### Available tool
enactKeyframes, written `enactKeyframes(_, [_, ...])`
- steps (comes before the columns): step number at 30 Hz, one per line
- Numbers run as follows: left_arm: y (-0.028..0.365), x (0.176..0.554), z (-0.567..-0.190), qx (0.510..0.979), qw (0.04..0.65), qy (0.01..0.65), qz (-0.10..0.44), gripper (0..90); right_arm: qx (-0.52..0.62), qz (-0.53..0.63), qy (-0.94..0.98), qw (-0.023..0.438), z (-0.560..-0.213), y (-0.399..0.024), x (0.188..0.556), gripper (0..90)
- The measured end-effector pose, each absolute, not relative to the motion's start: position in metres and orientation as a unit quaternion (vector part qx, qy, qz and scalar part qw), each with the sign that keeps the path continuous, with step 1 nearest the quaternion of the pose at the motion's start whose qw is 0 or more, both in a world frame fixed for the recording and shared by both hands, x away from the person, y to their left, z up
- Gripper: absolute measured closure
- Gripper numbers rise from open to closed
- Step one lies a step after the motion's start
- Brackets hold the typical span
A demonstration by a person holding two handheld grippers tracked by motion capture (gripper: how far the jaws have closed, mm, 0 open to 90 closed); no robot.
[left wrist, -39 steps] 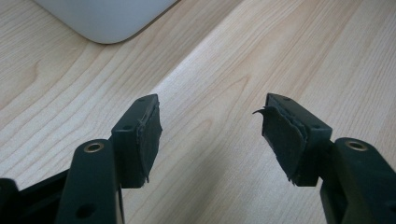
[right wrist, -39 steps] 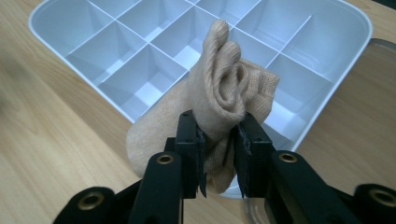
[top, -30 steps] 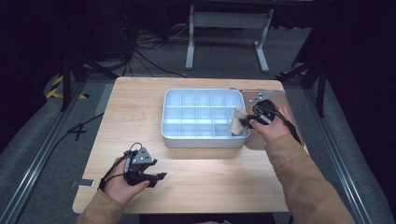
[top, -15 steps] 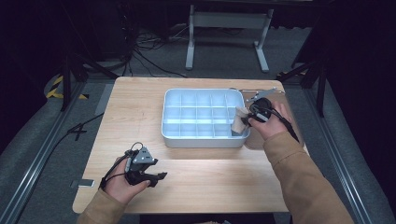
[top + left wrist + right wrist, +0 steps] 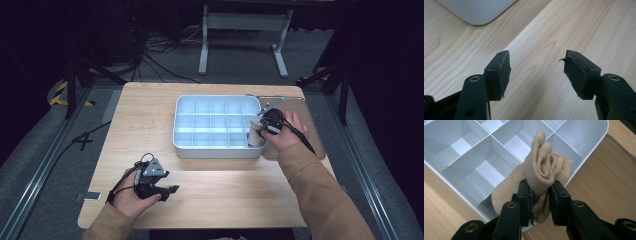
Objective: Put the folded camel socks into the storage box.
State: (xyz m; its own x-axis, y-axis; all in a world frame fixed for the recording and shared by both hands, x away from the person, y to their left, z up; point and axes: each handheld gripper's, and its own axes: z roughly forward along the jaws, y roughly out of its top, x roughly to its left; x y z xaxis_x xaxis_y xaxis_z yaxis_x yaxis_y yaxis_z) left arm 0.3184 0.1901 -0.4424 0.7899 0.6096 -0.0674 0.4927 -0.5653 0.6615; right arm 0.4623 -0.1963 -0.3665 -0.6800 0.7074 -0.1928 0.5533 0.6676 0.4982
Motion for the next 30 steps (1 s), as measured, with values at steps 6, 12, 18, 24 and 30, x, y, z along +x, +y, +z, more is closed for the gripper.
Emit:
enactKeyframes(6, [0.19, 0.318, -0.443, 0.881, 0.346, 0.312, 0.084, 38.4, 0.347, 0.191, 0.9, 0.184, -0.373, -0.193, 0.462, 73.2])
enactKeyframes(12, [0.19, 0.319, -0.443, 0.881, 0.346, 0.312, 0.083, 38.4, 0.348, 0.181, 0.905, 0.167, -0.383, -0.188, 0.463, 73.0])
enactKeyframes(18, [0.191, 0.319, -0.444, 0.883, 0.343, 0.312, 0.076, 38.5, 0.348, 0.157, 0.912, 0.152, -0.396, -0.183, 0.466, 73.2])
enactKeyframes(24, [0.19, 0.319, -0.445, 0.882, 0.345, 0.311, 0.078, 38.5, 0.354, 0.14, 0.914, 0.143, -0.404, -0.18, 0.47, 73.5])
enactKeyframes(30, [0.189, 0.319, -0.445, 0.882, 0.345, 0.313, 0.076, 38.4, 0.367, 0.135, 0.911, 0.128, -0.408, -0.181, 0.476, 74.0])
